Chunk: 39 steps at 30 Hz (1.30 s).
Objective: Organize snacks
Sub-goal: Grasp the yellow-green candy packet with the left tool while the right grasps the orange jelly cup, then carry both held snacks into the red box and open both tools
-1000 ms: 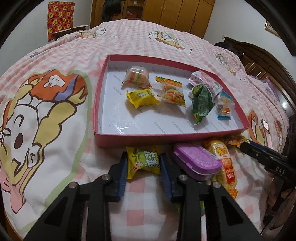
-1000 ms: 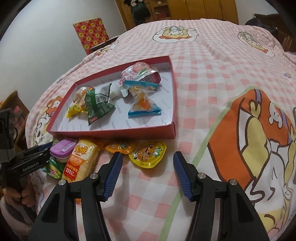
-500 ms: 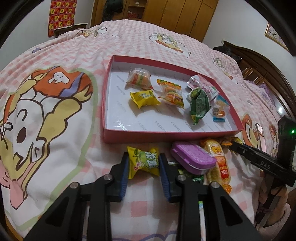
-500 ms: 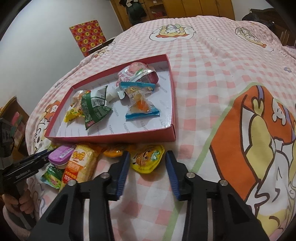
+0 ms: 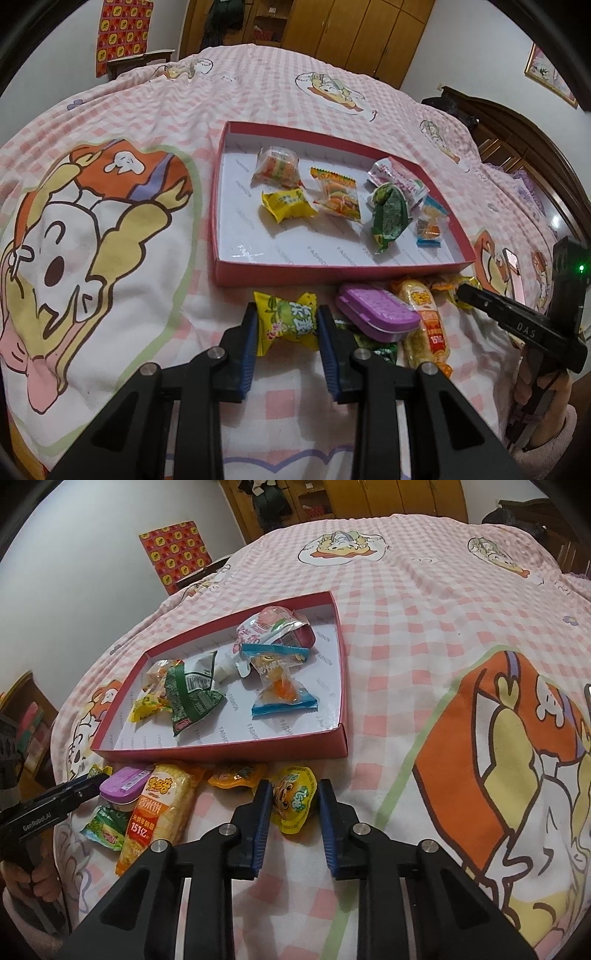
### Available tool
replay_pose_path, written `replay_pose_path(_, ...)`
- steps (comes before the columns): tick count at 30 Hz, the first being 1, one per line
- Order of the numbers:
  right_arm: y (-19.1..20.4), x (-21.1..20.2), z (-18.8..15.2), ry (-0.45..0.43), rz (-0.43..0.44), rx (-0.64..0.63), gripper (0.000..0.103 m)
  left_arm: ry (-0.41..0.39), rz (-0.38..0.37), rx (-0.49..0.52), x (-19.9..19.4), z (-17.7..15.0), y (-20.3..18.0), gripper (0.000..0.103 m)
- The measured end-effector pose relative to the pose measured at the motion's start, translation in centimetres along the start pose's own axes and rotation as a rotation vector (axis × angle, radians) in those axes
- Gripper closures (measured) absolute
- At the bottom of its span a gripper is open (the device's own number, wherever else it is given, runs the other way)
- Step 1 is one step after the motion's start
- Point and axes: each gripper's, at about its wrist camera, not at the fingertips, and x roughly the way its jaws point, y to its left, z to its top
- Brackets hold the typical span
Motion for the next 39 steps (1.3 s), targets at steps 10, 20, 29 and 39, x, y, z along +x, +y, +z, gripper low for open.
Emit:
replay_pose_path(10, 0.8, -1.5, 0.0, -0.030, 0.004, -0.019, 0.077, -0.035, 0.001, 0.002, -1.2, 0.8, -0.1, 0.072)
replay_pose_path(20, 1.7, -2.4, 0.4, -0.051, 0.016, -0.040, 0.077, -0.063, 0.017, 0.001, -1.4, 2.6, 0.3, 0.072)
replay_pose_path(29, 2.1, -2.7, 1.5, -0.068, 0.013, -0.053, 0.077, -0.072, 0.021, 0.010, -0.7, 4.4, 0.2, 0.072)
replay_pose_path(39, 2.6, -1.8, 3.4, -0.074, -0.013, -0.084, 0.077, -0.047, 0.032, 0.039, 1.5, 5.6, -0.1, 0.072)
